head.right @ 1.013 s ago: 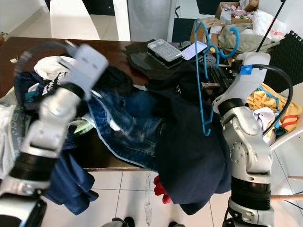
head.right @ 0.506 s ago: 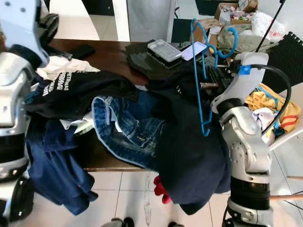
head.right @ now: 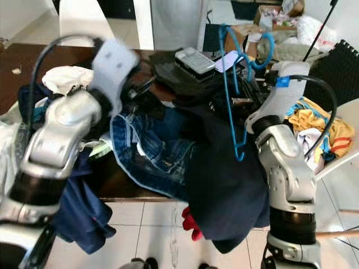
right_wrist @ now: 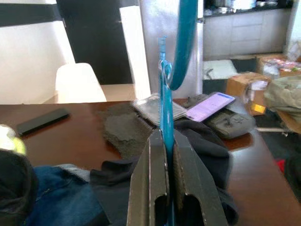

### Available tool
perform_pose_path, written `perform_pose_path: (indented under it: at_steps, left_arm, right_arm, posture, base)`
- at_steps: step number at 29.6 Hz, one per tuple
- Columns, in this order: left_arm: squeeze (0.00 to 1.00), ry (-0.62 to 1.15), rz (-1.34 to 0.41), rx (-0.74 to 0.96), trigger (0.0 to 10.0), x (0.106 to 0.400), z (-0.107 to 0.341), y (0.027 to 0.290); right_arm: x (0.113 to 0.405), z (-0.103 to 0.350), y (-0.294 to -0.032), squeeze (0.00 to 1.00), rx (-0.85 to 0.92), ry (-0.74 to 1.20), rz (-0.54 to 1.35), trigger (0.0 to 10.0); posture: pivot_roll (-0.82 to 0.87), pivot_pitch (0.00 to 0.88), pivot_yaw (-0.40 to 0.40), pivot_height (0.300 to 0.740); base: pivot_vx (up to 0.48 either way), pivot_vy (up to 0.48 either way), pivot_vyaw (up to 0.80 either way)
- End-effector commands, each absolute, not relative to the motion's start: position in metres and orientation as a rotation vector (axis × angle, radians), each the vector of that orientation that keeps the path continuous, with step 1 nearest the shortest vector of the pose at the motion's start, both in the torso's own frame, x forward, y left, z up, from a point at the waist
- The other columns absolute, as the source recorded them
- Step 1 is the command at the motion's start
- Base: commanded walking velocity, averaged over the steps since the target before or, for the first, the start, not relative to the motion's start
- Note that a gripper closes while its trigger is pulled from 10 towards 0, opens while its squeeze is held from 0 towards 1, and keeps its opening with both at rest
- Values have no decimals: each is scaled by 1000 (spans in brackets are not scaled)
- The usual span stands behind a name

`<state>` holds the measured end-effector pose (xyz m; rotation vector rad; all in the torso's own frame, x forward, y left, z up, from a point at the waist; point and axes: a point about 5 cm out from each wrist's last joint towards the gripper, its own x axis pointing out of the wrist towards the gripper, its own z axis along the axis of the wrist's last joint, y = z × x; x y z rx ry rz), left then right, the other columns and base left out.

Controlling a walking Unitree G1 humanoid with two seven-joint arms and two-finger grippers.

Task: Hang hanger

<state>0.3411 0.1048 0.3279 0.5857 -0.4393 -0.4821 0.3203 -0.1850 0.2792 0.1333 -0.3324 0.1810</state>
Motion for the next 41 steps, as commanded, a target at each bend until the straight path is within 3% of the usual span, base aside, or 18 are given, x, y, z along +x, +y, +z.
perform_pose_path:
  at_steps: [1,9,18,19,27,41]
  left_arm:
    - [1000,-375,-564,640,10000,348,315,85]
    - [1000,-153,-684,810,10000,359,283,62]
    - [1000,-89,-736,901,10000,358,280,60]
    - [0,-77,-734,954,10000,360,282,63]
    - [0,54,-669,1178,10000,364,277,92]
    - [0,174,-675,1247,10000,355,271,109]
  right_arm:
    - [319,281,-188,0,134,-350,169,10000]
    - [317,282,-192,0,122,-353,154,10000]
    - [316,282,-193,0,119,-351,151,10000]
    - [316,282,-193,0,118,-351,150,10000]
    - [317,283,-194,0,118,-352,147,10000]
    - [318,283,-194,0,122,-354,145,10000]
  posture:
    - [95,164,-51,740]
    - [76,171,-47,740]
    - [76,174,-46,740]
    - [77,174,-44,740]
    - [82,178,-45,740]
    - [88,179,-49,740]
  base:
    - [0,0,0]
    - [0,0,0]
    - [0,0,0]
    - [0,0,0]
    - [0,0,0]
    - [0,0,0]
